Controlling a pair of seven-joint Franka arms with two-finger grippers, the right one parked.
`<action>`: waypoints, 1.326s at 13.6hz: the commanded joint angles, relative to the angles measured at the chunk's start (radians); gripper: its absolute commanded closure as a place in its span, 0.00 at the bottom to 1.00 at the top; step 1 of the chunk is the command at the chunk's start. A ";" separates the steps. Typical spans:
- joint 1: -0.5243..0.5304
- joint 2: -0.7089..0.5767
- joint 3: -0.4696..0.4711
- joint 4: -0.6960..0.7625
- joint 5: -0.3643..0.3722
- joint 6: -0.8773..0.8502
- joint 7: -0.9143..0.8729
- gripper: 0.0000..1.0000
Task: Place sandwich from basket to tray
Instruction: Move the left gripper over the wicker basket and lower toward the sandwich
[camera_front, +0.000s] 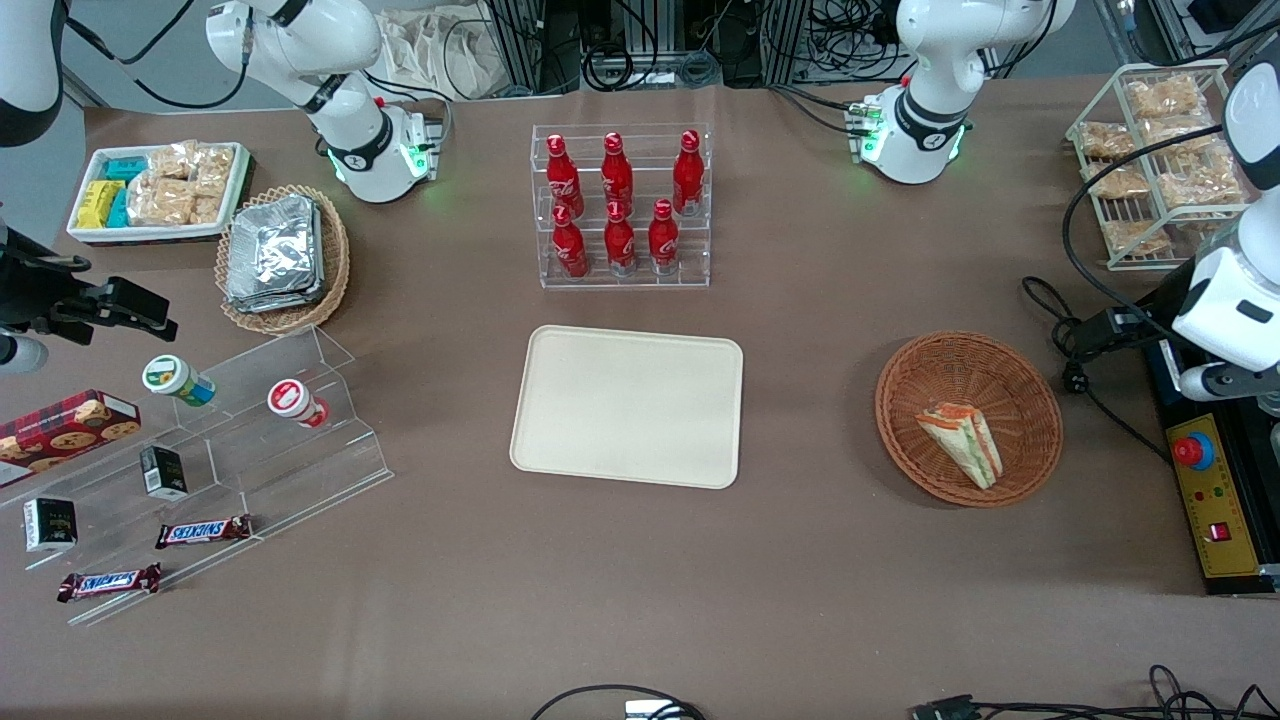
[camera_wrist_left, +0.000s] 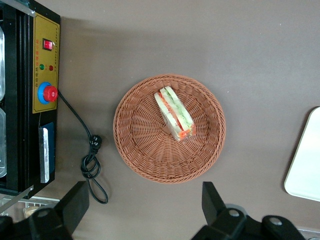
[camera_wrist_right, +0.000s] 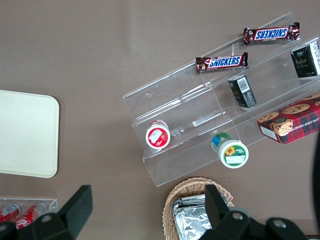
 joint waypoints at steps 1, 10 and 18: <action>-0.005 0.016 0.000 0.032 0.018 -0.014 -0.018 0.00; -0.005 0.125 0.000 -0.079 -0.001 0.148 -0.528 0.00; 0.030 0.213 0.000 -0.316 -0.055 0.428 -0.831 0.00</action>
